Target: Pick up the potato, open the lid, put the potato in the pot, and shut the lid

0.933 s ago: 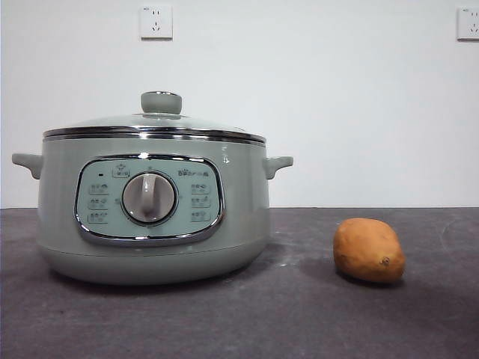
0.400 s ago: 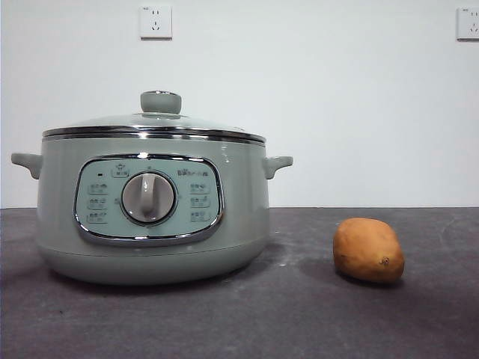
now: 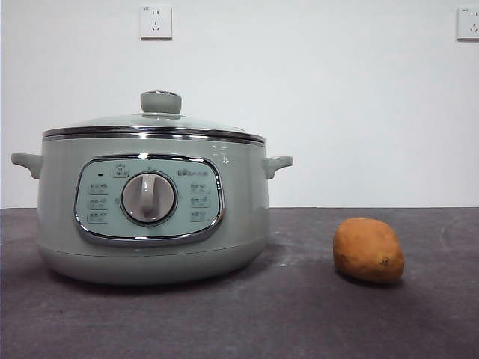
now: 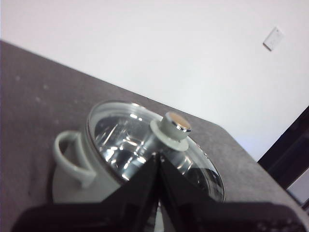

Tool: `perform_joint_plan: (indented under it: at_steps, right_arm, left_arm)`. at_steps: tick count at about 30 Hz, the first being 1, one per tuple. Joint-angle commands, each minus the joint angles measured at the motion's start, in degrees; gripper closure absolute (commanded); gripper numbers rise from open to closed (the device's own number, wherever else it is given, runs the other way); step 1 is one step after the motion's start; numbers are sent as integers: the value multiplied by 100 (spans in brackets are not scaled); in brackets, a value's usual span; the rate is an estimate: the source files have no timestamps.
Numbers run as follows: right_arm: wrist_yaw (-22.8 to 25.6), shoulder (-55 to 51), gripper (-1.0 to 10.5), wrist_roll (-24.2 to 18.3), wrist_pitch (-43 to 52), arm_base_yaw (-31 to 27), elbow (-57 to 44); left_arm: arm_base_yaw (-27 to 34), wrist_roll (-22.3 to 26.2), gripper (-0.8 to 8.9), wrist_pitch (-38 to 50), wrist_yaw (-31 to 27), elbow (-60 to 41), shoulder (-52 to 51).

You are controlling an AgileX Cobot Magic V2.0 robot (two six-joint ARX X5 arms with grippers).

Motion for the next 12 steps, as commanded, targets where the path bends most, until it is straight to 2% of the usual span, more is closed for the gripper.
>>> perform_joint_plan:
  at_steps: [1, 8, 12]
  right_arm:
    - [-11, 428, 950, -822, -238, 9, 514]
    - [-9, 1648, 949, -1869, -1362, 9, 1899]
    - [-9, 2260, 948, -2409, -2061, 9, 2590]
  left_arm:
    - [2, 588, 819, -103, 4, 352, 295]
    - [2, 1709, 820, -730, 2, 1414, 1384]
    - [2, 2096, 819, -1086, 4, 1952, 1978]
